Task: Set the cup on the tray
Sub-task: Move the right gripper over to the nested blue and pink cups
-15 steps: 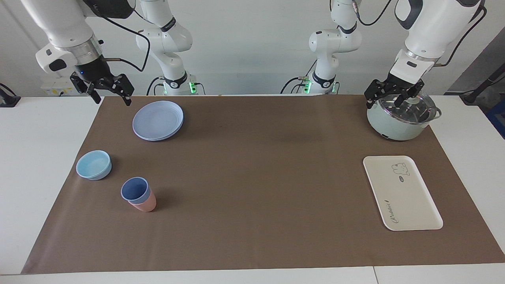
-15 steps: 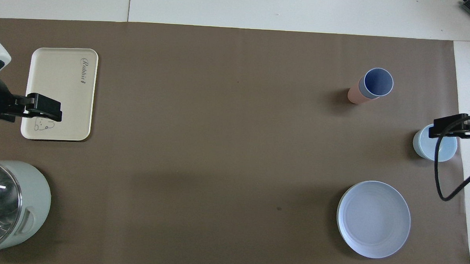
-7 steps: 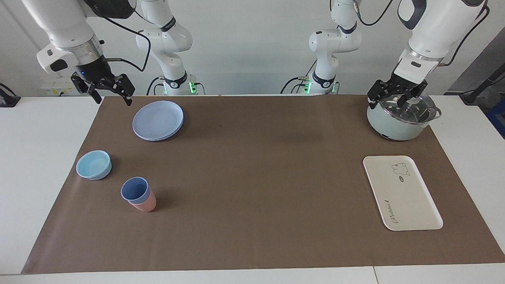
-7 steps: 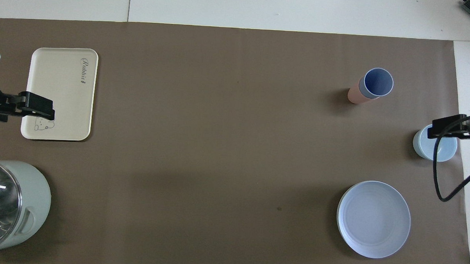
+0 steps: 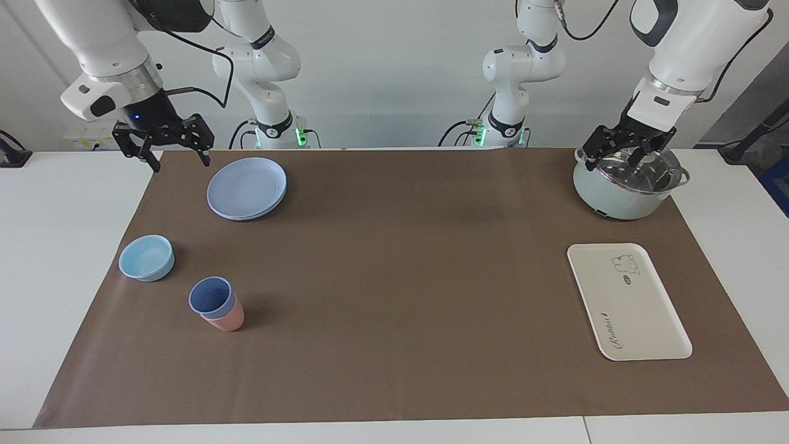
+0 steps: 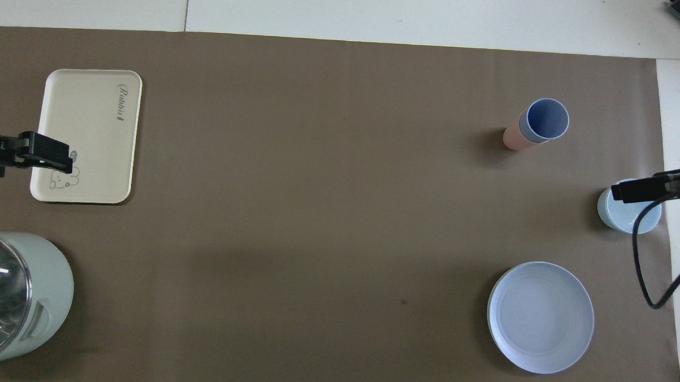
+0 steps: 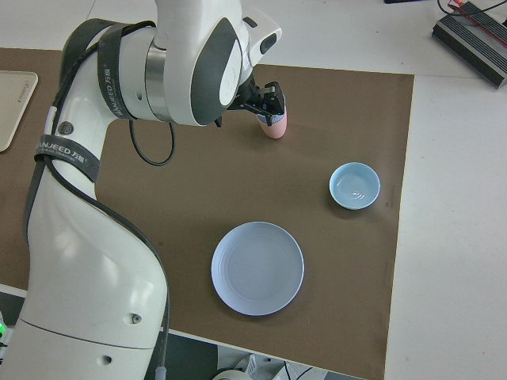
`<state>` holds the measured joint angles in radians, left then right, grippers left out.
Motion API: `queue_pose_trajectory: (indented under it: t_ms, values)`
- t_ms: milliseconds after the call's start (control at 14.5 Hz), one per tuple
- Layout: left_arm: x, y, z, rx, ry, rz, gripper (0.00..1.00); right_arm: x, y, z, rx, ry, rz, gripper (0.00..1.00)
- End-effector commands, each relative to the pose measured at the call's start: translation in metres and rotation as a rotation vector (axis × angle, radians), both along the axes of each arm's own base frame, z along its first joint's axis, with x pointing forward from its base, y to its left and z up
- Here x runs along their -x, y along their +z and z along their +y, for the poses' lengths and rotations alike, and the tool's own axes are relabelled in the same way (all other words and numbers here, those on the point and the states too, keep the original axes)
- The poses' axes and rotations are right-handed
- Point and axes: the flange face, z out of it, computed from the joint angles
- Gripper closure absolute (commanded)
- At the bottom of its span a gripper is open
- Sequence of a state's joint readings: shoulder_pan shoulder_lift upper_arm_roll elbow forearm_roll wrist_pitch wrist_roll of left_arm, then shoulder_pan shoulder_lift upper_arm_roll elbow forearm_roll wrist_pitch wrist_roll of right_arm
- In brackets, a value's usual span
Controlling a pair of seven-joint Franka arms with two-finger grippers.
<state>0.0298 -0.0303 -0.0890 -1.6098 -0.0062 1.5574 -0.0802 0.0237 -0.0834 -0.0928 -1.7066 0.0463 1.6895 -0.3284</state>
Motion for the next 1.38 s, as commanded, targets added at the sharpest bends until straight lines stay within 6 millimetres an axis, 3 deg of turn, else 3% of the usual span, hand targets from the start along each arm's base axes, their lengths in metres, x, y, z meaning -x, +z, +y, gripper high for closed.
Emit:
queue_pose_trajectory:
  t_ms: [0,275,482,826,1032,1308]
  values:
    - [0.008,-0.001,-0.004,-0.013,-0.016,-0.004,0.0,-0.003,-0.024,-0.034,-0.067,0.168,-0.091,0.0]
    - [0.007,0.0,-0.007,-0.011,-0.015,-0.015,0.0,-0.028,-0.084,-0.077,-0.172,0.386,-0.184,0.0]
    - [0.007,0.0,-0.007,-0.011,-0.015,-0.017,0.0,-0.051,-0.153,-0.12,-0.296,0.514,-0.301,0.0]
    - [0.007,0.0,-0.007,-0.011,-0.015,-0.015,0.0,-0.075,-0.23,-0.129,-0.445,0.584,-0.46,0.0]
    - [0.007,0.0,-0.007,-0.011,-0.016,-0.015,0.0,-0.082,-0.298,-0.138,-0.563,0.61,-0.552,0.0]
    - [0.007,-0.001,-0.006,-0.011,-0.015,-0.014,0.0,-0.095,-0.306,-0.133,-0.588,0.647,-0.585,0.0]
